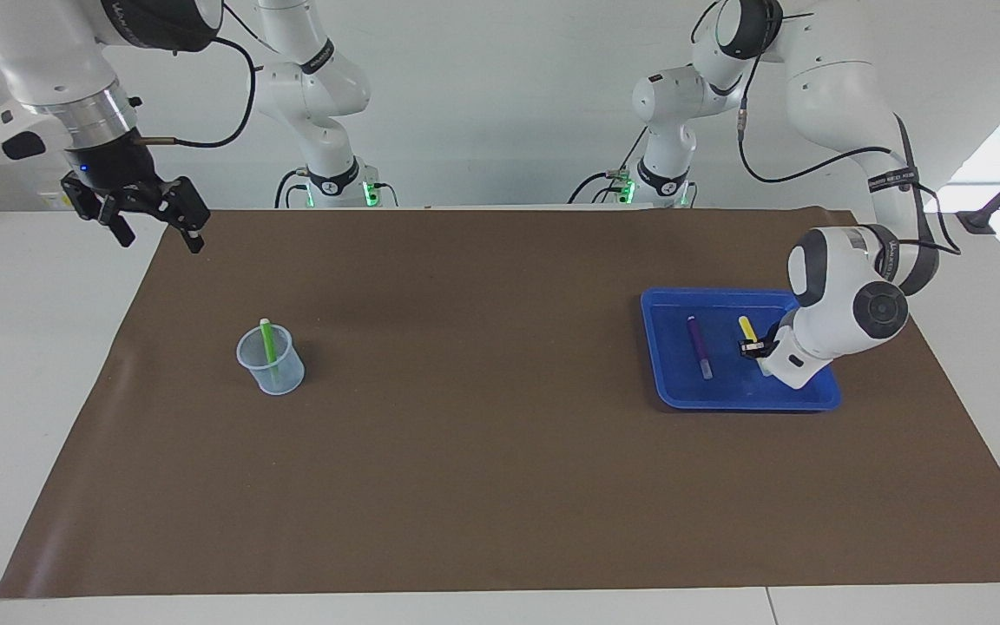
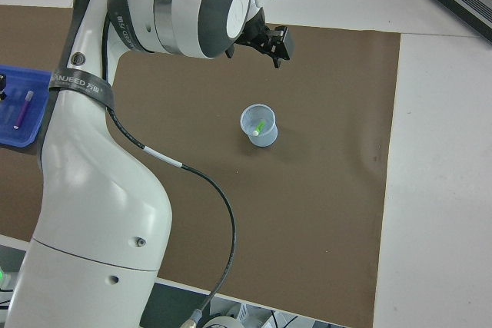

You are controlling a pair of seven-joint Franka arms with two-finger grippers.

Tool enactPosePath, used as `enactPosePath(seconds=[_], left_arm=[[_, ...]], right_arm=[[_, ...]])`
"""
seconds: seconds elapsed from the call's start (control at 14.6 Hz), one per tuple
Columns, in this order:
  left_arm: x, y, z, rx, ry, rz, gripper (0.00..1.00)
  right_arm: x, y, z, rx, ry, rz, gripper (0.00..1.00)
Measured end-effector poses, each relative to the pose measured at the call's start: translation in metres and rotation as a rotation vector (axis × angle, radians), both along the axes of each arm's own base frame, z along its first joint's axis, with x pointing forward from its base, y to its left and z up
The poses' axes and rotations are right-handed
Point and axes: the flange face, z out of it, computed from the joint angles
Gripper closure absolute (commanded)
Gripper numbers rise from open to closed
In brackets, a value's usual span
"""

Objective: Right arm passes pens to left for tray arrangement
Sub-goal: 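Place the yellow pen in the blue tray and open the left gripper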

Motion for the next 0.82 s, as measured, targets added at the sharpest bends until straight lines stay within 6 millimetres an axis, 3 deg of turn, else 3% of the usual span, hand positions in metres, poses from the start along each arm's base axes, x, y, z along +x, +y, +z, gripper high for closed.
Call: enactPosePath(seconds=[0.14, 0.21, 0.27, 0.68, 0.82], left_arm=[[-0.001, -0.001, -0.004, 0.006, -0.003, 0.017, 1.00], [-0.002, -0.001, -0.005, 0.006, -0.007, 0.019, 0.79], [-0.002, -0.001, -0.008, 0.004, -0.014, 0.018, 0.01], [-0.001, -0.003, -0.006, 0.003, -0.028, 0.012, 0.00], [0.004, -0.006, 0.008, 0.001, -0.052, 0.008, 0.00]], right_arm=[[0.001, 0.001, -0.017, 0.001, -0.003, 0.003, 0.00], [0.001, 0.002, -0.032, 0.001, -0.010, 0.005, 0.00], [-0.001, 0.002, -0.051, 0.003, -0.013, 0.008, 0.00], [-0.019, 0.009, -0.153, 0.003, 0.018, 0.130, 0.09], [-0.025, 0.009, -0.175, 0.003, 0.031, 0.160, 0.09]])
